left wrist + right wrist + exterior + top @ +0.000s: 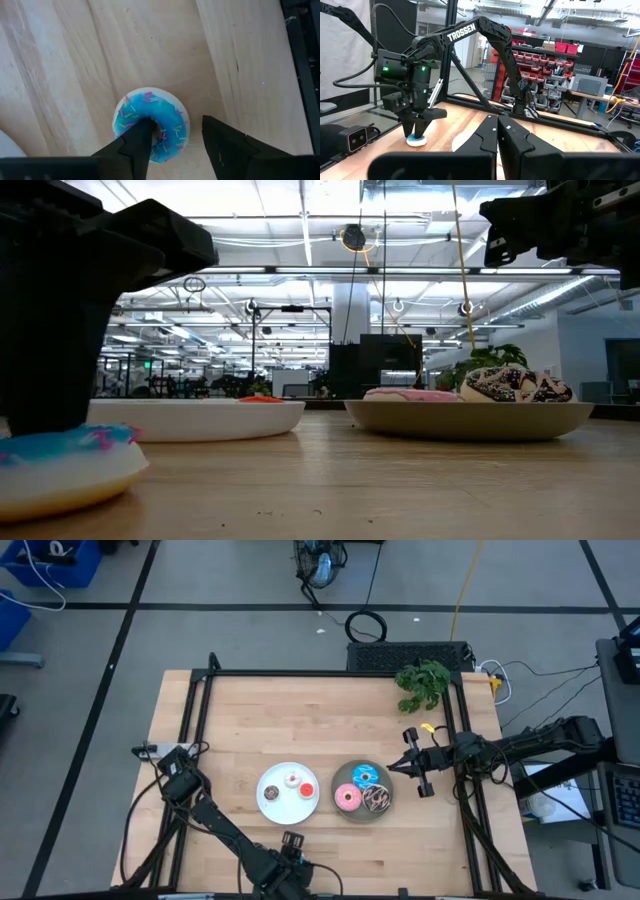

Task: Pick & Place donuts
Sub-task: Put the small blue donut on the white plate

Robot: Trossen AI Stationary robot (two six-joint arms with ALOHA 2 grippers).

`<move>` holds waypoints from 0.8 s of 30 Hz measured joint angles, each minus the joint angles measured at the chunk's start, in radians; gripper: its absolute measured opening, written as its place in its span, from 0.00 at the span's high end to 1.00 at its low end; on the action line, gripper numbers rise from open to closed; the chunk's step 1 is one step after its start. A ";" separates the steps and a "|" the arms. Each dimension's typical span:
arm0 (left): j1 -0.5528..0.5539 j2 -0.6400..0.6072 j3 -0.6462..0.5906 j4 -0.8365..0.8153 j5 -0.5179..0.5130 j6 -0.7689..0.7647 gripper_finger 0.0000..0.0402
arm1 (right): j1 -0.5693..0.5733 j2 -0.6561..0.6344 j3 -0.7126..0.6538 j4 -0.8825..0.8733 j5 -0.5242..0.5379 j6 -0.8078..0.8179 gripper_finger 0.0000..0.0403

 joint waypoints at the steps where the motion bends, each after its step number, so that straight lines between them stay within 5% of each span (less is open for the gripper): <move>1: 0.000 -0.001 0.000 -0.002 0.001 0.004 0.60 | 0.000 0.000 0.000 0.000 0.000 -0.002 1.00; 9: 0.012 -0.005 -0.002 -0.012 0.023 0.033 0.96 | 0.000 0.000 0.000 0.000 0.001 -0.003 1.00; 15: 0.013 -0.033 -0.008 -0.041 0.000 0.028 0.92 | 0.000 0.000 0.000 0.000 0.001 -0.003 1.00; 24: 0.018 -0.237 -0.008 -0.279 -0.199 -0.031 0.98 | 0.000 0.000 0.000 0.002 0.001 -0.003 1.00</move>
